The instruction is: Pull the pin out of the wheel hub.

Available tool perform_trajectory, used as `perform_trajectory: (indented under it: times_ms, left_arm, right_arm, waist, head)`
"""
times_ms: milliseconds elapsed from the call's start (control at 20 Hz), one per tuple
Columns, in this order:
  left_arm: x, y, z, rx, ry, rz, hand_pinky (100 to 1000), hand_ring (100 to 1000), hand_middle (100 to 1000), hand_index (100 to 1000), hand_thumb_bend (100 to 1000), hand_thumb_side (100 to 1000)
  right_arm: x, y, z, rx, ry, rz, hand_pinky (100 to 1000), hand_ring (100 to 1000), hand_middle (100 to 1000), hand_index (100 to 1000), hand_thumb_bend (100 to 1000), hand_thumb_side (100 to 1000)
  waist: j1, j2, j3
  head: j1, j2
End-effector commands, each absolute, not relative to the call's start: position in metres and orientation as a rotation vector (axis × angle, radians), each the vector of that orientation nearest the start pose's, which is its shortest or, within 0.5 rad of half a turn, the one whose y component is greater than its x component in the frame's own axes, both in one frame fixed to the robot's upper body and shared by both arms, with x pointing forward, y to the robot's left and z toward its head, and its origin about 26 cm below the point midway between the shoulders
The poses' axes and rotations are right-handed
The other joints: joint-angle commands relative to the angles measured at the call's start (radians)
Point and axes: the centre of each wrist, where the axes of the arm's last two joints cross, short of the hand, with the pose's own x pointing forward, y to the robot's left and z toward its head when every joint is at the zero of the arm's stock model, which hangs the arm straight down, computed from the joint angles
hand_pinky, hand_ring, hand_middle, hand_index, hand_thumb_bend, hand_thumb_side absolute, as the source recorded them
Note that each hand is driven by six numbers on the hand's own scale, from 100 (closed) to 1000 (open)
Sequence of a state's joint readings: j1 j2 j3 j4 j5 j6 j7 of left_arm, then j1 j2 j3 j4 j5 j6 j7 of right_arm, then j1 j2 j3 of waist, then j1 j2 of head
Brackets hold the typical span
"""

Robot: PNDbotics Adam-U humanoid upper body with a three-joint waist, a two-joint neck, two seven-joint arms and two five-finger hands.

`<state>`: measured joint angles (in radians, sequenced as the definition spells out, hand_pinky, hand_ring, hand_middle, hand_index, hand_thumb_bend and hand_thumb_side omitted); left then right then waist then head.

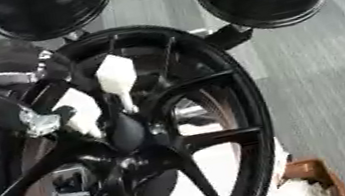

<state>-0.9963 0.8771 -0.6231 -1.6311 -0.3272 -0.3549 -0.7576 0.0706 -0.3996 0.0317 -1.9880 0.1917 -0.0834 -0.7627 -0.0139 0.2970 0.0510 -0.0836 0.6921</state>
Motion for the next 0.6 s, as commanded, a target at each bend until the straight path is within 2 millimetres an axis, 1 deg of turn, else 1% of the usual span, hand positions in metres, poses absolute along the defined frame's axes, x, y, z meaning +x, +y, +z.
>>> perform_trajectory:
  times_ms: [50,100,200,350,400,500,600]
  left_arm:
    - [0.3727,0.2221,0.3094,-0.568,1.390,2.933,841,818,752,892,221,333]
    - [0.3724,0.2217,0.3098,-0.568,1.388,2.928,839,816,752,891,251,319]
    - [0.3721,0.2210,0.3097,-0.563,1.381,2.922,838,816,753,890,274,327]
    - [0.3710,0.2210,0.3097,-0.550,1.376,2.911,840,814,749,891,261,329]
    - [0.3704,0.2214,0.3108,-0.546,1.382,2.907,838,812,745,886,236,326]
    - [0.3686,0.2220,0.3131,-0.539,1.398,2.899,839,812,744,883,214,322]
    - [0.3660,0.2224,0.3158,-0.533,1.409,2.890,840,813,745,883,227,328]
  right_arm:
    - [0.2479,-0.2993,0.1096,-0.868,-2.118,-0.217,856,771,621,779,100,338]
    - [0.2479,-0.2994,0.1096,-0.868,-2.118,-0.217,856,771,621,779,100,338]
    - [0.2480,-0.2994,0.1097,-0.867,-2.118,-0.218,856,771,620,779,100,338]
    - [0.2478,-0.2995,0.1095,-0.867,-2.116,-0.219,856,770,619,779,100,339]
    - [0.2478,-0.2995,0.1094,-0.867,-2.115,-0.220,856,770,618,779,100,339]
    - [0.2478,-0.2993,0.1094,-0.867,-2.114,-0.222,856,769,618,779,100,340]
    - [0.2478,-0.2993,0.1095,-0.866,-2.113,-0.224,856,769,617,778,100,341]
  waist:
    - [-0.001,-0.015,0.000]
    - [-0.001,-0.015,0.000]
    - [-0.001,-0.015,-0.001]
    - [-0.001,-0.016,-0.002]
    - [-0.001,-0.016,-0.002]
    - [-0.001,-0.016,-0.002]
    - [0.001,-0.016,-0.002]
  head:
    - [-0.002,-0.015]
    - [-0.002,-0.016]
    - [-0.002,-0.017]
    - [-0.003,-0.017]
    - [-0.003,-0.017]
    - [-0.003,-0.017]
    - [-0.004,-0.017]
